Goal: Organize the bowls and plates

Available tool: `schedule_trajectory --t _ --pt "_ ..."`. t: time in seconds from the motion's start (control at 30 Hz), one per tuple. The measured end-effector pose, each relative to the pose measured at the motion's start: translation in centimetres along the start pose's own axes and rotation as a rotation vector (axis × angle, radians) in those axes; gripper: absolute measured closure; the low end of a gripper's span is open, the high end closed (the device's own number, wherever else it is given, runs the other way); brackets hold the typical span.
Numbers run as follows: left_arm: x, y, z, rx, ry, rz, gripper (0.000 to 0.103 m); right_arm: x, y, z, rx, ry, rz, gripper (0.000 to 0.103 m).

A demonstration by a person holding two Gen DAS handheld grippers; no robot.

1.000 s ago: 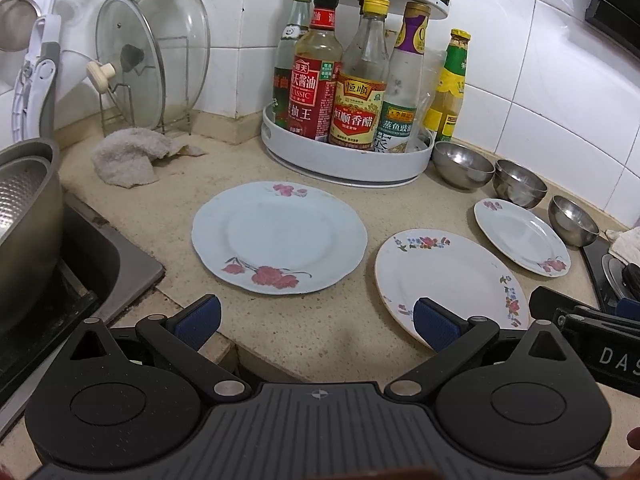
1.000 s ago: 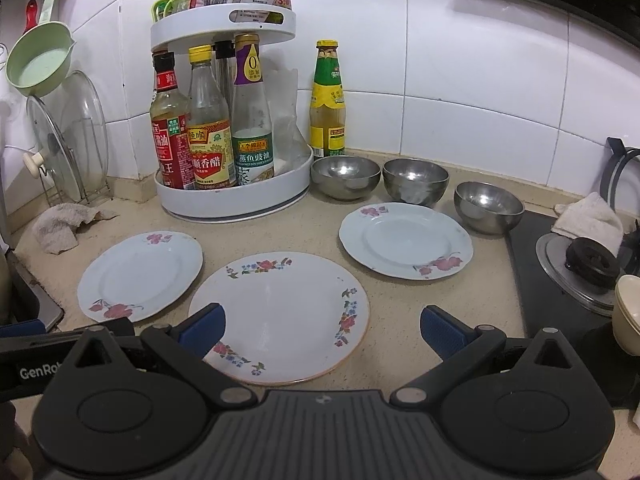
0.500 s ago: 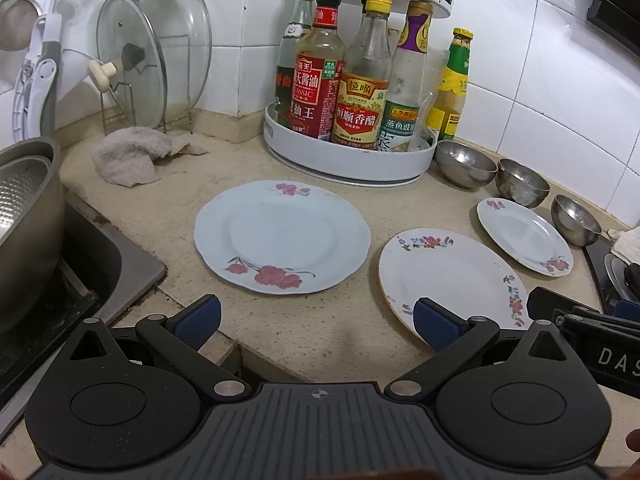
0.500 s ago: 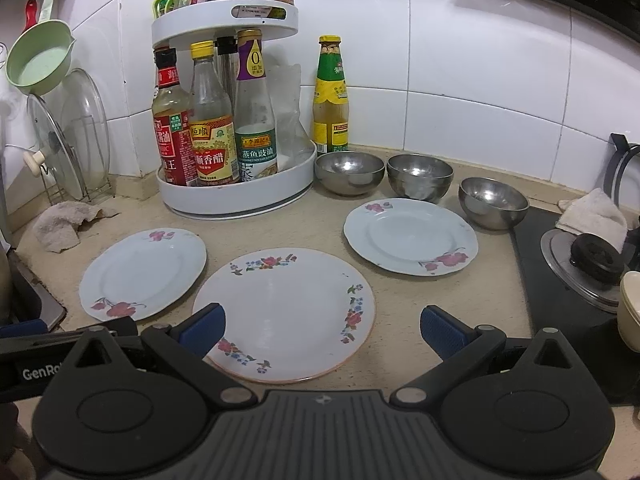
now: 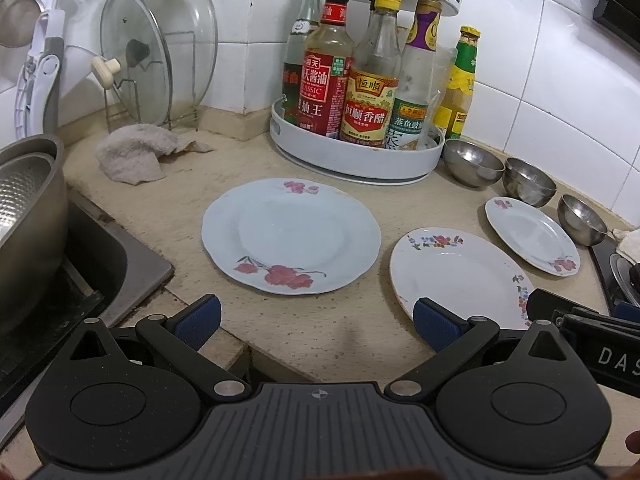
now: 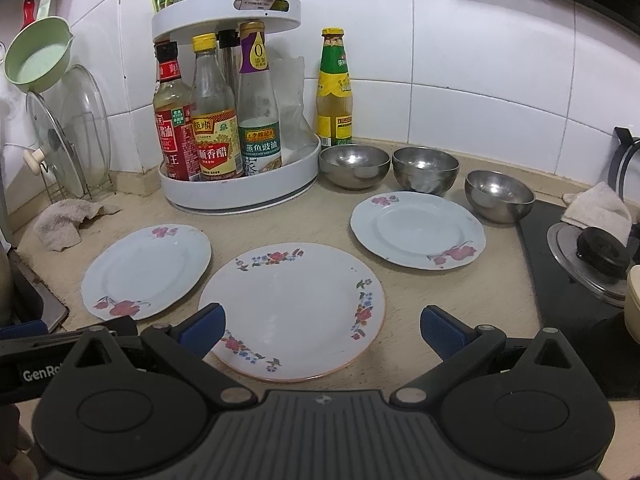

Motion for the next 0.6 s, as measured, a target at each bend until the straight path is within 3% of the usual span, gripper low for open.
schedule_trajectory --t 0.6 --pt "0.7 -0.7 1.1 -0.008 -0.016 -0.003 0.0 0.2 -0.8 1.6 -0.026 -0.013 -0.01 0.001"
Point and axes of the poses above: each gripper's, at about its wrist camera, not at the fingertips, and z roughly the way its jaws point, x to its right, y to its underside, the point moved 5 cm from there along z, roughly the way its jaws point, and after that the axes turned 3 degrees about -z, right-handed, at the moved point
